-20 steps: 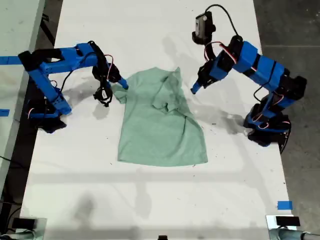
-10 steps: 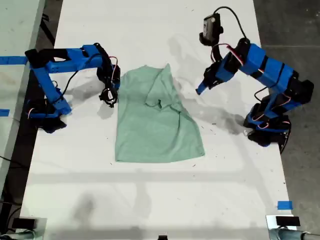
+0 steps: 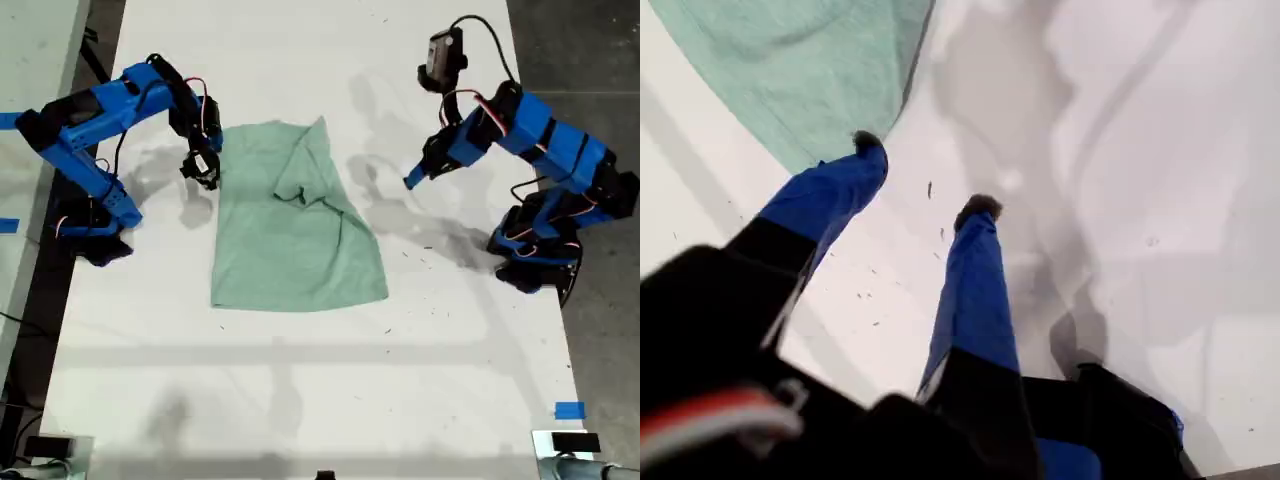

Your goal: Fold tshirt

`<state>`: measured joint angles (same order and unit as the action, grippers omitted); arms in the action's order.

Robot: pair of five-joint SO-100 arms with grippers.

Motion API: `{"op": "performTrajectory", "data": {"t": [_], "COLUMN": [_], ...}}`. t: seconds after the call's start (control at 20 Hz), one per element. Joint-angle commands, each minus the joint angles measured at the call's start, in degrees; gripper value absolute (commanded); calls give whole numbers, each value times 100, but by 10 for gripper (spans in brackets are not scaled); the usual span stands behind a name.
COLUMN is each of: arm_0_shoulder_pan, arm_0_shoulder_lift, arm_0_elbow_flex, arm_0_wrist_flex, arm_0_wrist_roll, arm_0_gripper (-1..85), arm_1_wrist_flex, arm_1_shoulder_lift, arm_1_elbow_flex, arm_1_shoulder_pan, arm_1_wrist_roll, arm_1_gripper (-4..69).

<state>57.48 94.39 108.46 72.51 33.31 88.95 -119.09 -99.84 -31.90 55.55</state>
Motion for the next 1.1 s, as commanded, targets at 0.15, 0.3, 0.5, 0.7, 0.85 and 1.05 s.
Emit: {"op": "performTrajectory", "data": {"t": [0.15, 0.3, 0.5, 0.7, 0.85, 1.05], "arm_0_shoulder_pan": [-1169, -1626, -1714, -1714, -1802, -1784], "arm_0_shoulder_lift": [-1336, -3243, -3744, -3902, -3647, -2663], "arm_0_elbow_flex": [-2725, -5493, -5748, -5757, -5757, -5634], "arm_0_wrist_flex": [176, 853, 483, 167, 334, 914], "arm_0_wrist_roll": [-220, -229, -193, -79, 70, 35], "arm_0_gripper": [1, 1, 1, 130, 281, 294], "arm_1_wrist_flex": [-193, -220, -193, -220, -220, -255], "arm_1_shoulder_lift": [-396, -396, -536, -563, -571, -571], "arm_1_elbow_flex": [-35, -97, -255, -299, -316, -264], "arm_1_shoulder_pan": [-53, 26, 88, 62, 62, 114], "arm_1_wrist_roll": [-132, -220, -352, -378, -413, -431], "arm_1_gripper": [192, 191, 191, 193, 193, 205]}}
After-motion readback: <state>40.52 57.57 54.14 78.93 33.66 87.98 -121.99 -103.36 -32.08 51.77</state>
